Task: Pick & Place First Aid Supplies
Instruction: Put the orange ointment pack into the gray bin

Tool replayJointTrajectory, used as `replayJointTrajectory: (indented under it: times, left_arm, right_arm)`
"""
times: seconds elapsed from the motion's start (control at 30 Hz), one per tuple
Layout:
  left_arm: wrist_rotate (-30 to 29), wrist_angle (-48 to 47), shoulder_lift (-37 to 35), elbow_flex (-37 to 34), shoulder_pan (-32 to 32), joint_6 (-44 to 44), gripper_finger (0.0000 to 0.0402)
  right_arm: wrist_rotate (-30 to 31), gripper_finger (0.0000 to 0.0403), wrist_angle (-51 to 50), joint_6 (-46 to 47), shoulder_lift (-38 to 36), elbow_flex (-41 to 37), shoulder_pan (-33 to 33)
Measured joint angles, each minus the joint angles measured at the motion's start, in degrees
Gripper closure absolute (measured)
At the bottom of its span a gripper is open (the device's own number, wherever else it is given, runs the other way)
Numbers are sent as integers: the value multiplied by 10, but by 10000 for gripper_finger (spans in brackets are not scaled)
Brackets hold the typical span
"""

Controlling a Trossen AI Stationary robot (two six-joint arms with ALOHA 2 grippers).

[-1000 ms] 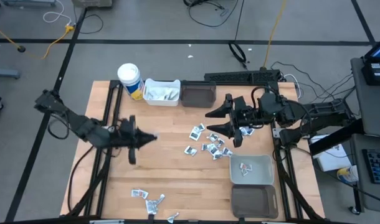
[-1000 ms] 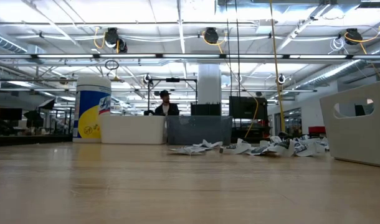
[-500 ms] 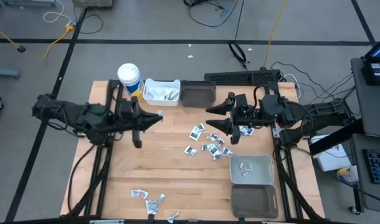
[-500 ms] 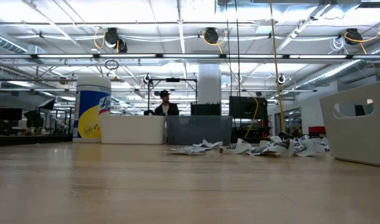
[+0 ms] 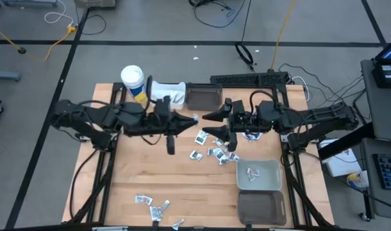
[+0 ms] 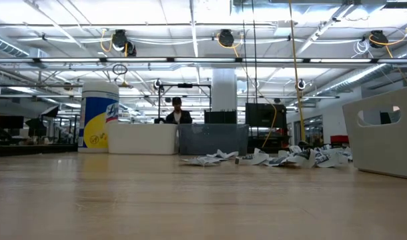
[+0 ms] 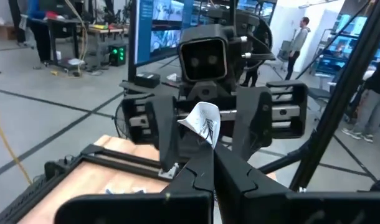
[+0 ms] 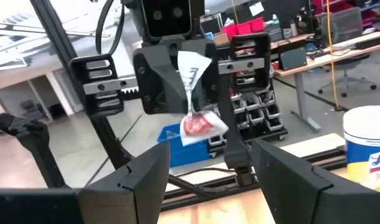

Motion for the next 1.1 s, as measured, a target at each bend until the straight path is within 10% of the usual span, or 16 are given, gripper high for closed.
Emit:
replayJointTrajectory:
  times: [0.57,1.1]
  left_arm:
    - [12,23,41,24,15,13,402]
    - [14,20,39,24,17,20,402]
  right_arm:
    - [-28,190,19,13,5,0,0]
    - [-28,369,18,25,7,0,0]
